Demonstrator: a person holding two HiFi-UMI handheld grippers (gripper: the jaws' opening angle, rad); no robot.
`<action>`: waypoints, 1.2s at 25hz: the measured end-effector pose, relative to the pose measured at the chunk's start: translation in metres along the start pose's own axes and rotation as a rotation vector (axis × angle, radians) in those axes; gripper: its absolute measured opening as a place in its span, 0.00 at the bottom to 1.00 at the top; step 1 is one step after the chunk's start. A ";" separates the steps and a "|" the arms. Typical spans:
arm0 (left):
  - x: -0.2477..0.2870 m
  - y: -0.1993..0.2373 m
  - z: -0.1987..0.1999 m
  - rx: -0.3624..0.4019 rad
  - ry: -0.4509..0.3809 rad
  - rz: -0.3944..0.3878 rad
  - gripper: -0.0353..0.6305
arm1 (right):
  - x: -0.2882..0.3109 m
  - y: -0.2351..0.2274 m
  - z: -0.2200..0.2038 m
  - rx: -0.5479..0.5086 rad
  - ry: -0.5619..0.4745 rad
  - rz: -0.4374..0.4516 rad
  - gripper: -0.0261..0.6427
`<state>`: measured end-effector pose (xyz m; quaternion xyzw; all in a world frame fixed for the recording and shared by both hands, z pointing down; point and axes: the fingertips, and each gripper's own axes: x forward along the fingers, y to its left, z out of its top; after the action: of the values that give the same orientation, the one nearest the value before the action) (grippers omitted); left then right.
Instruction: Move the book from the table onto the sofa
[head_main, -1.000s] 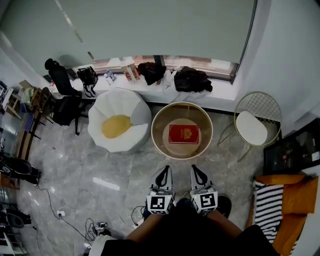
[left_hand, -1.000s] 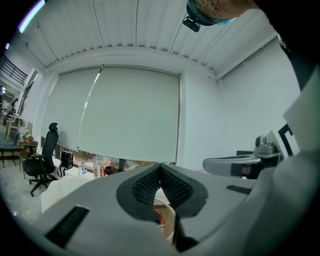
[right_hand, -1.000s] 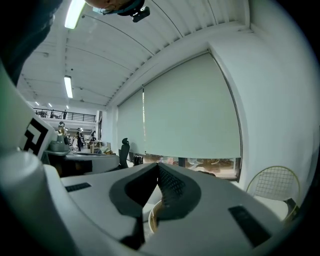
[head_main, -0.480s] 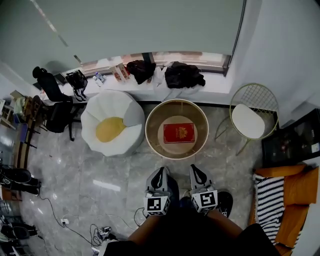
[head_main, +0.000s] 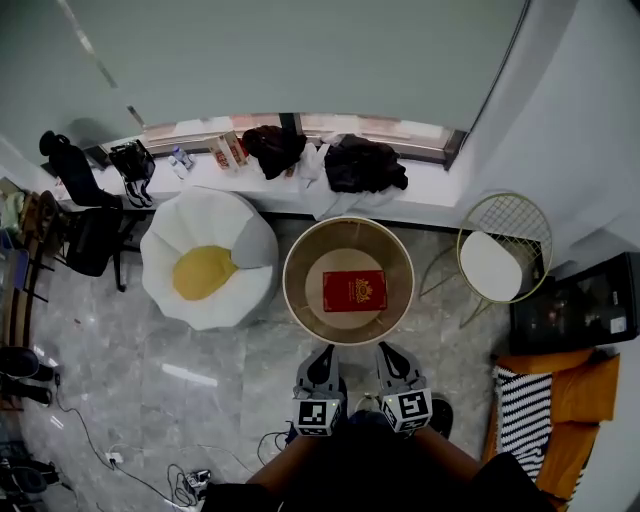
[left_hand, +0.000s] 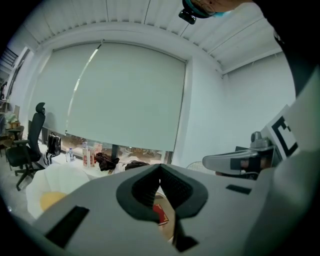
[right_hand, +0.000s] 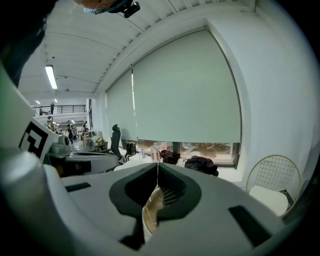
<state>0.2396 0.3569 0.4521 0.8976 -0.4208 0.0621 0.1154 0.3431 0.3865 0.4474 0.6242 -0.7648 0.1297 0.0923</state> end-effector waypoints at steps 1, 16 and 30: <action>0.008 0.008 -0.001 0.003 0.011 -0.012 0.07 | 0.011 -0.001 -0.001 -0.003 0.015 -0.008 0.06; 0.116 0.105 -0.051 -0.042 0.213 -0.098 0.07 | 0.109 -0.060 -0.073 0.189 0.294 -0.133 0.06; 0.232 0.107 -0.112 -0.151 0.337 -0.042 0.07 | 0.216 -0.186 -0.154 0.204 0.458 -0.024 0.06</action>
<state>0.3038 0.1480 0.6246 0.8719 -0.3802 0.1774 0.2524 0.4776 0.1995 0.6745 0.5935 -0.6995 0.3433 0.2015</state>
